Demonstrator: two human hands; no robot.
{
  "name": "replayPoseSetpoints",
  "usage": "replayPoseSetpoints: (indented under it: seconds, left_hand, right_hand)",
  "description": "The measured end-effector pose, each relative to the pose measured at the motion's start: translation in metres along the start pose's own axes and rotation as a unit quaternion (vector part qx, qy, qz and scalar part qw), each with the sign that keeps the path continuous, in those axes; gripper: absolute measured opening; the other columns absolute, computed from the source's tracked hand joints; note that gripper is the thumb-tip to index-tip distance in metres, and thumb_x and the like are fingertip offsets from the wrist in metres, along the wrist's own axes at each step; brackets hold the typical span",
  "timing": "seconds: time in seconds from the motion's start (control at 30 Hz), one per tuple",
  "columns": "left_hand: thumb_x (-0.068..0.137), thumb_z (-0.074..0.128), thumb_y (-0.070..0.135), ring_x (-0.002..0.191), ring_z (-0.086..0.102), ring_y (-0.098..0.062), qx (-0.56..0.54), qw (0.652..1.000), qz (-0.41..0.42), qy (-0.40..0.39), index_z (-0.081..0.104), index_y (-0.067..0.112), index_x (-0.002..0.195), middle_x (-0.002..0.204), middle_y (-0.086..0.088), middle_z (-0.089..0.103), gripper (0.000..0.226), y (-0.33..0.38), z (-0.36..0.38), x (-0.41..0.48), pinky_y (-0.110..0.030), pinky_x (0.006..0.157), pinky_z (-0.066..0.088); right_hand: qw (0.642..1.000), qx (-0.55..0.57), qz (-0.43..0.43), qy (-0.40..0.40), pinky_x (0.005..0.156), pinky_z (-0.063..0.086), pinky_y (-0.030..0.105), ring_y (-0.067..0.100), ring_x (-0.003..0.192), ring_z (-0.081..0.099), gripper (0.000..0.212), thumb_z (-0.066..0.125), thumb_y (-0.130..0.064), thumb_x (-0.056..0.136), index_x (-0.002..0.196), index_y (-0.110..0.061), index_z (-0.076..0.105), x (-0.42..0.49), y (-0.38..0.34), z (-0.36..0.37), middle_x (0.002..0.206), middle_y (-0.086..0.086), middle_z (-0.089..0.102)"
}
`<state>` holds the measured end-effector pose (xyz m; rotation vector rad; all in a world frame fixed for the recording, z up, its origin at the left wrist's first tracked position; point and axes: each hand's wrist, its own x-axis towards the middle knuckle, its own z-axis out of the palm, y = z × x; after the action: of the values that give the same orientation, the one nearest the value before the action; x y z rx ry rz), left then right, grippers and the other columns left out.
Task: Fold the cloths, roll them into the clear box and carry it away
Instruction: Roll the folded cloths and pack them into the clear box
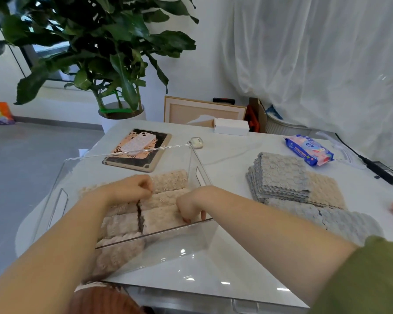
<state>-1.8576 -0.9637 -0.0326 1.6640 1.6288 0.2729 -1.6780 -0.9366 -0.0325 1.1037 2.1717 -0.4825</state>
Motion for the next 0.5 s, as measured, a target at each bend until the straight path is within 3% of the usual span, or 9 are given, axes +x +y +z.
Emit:
replayPoseSetpoints:
  seconds: [0.07,0.13,0.23,0.27,0.3,0.37,0.43,0.5]
  left_hand:
    - [0.082,0.072,0.033,0.072,0.050,-0.010,0.003,0.999,-0.011,-0.046,0.054,0.019,0.099,0.100,-0.001,0.057,0.029,-0.002,0.007,0.001,-0.022,0.063,0.041]
    - [0.060,0.081,0.054,0.078,0.049,-0.010,0.108,0.988,-0.036,-0.099,0.050,0.027,0.097,0.098,0.003,0.056,0.055,-0.009,0.019,0.006,-0.026,0.069,0.042]
    - [0.057,0.079,0.055,0.074,0.046,-0.013,0.247,0.965,-0.042,-0.071,0.044,0.027,0.085,0.089,0.005,0.054,0.053,-0.012,0.027,0.014,-0.029,0.067,0.040]
    - [0.062,0.077,0.052,0.073,0.046,-0.014,0.285,0.956,-0.044,-0.054,0.044,0.024,0.083,0.087,0.004,0.054,0.048,-0.010,0.027,0.013,-0.030,0.066,0.040]
    - [0.068,0.075,0.050,0.074,0.047,-0.016,0.332,0.942,-0.044,-0.035,0.044,0.022,0.083,0.087,0.002,0.054,0.044,-0.008,0.027,0.010,-0.031,0.066,0.040]
    - [0.074,0.070,0.049,0.082,0.052,-0.020,0.409,0.911,-0.043,0.009,0.045,0.021,0.087,0.096,-0.001,0.057,0.040,-0.003,0.026,0.008,-0.030,0.067,0.041]
    - [0.074,0.070,0.052,0.091,0.054,-0.022,0.426,0.903,-0.048,0.023,0.047,0.020,0.094,0.103,-0.003,0.058,0.044,-0.002,0.024,0.012,-0.030,0.069,0.042]
    - [0.072,0.074,0.052,0.090,0.051,-0.022,0.378,0.924,-0.057,-0.007,0.046,0.018,0.097,0.100,-0.003,0.054,0.051,-0.006,0.024,0.015,-0.030,0.071,0.040]
  right_hand:
    - [0.999,0.033,-0.002,0.018,0.085,0.055,0.041,0.034,0.107,0.059,0.030,0.048,-0.005,0.092,0.119,0.002,0.057,0.002,0.002,0.000,0.125,0.019,0.056]
    - [0.999,0.044,-0.006,0.029,0.076,0.055,0.039,0.033,0.106,0.060,0.034,0.047,-0.005,0.092,0.125,0.001,0.052,0.004,0.003,-0.001,0.125,0.019,0.056]
    - [0.998,-0.025,-0.029,0.044,0.054,0.044,0.023,0.025,0.093,0.054,0.034,0.043,-0.005,0.095,0.127,0.002,0.049,0.004,0.003,-0.001,0.123,0.015,0.055]
    - [0.997,-0.051,-0.030,0.049,0.055,0.042,0.022,0.023,0.094,0.051,0.033,0.042,-0.007,0.096,0.127,0.001,0.050,0.002,0.001,-0.001,0.122,0.014,0.053]
    - [0.995,-0.073,-0.030,0.053,0.066,0.047,0.025,0.024,0.102,0.050,0.034,0.041,-0.010,0.097,0.128,0.000,0.050,0.002,-0.001,0.001,0.124,0.014,0.050]
    - [0.992,-0.116,-0.018,0.051,0.098,0.042,0.037,0.032,0.125,0.041,0.040,0.038,-0.014,0.098,0.136,-0.003,0.044,0.007,-0.004,0.003,0.146,0.022,0.029]
    - [0.986,-0.161,-0.016,0.037,0.105,0.037,0.042,0.038,0.128,0.038,0.042,0.036,-0.016,0.098,0.138,-0.003,0.039,0.003,-0.005,0.004,0.153,0.024,0.011]
    - [0.986,-0.160,-0.025,0.047,0.100,0.039,0.037,0.034,0.115,0.044,0.036,0.037,-0.015,0.097,0.126,0.000,0.051,0.002,-0.005,0.004,0.141,0.022,0.036]
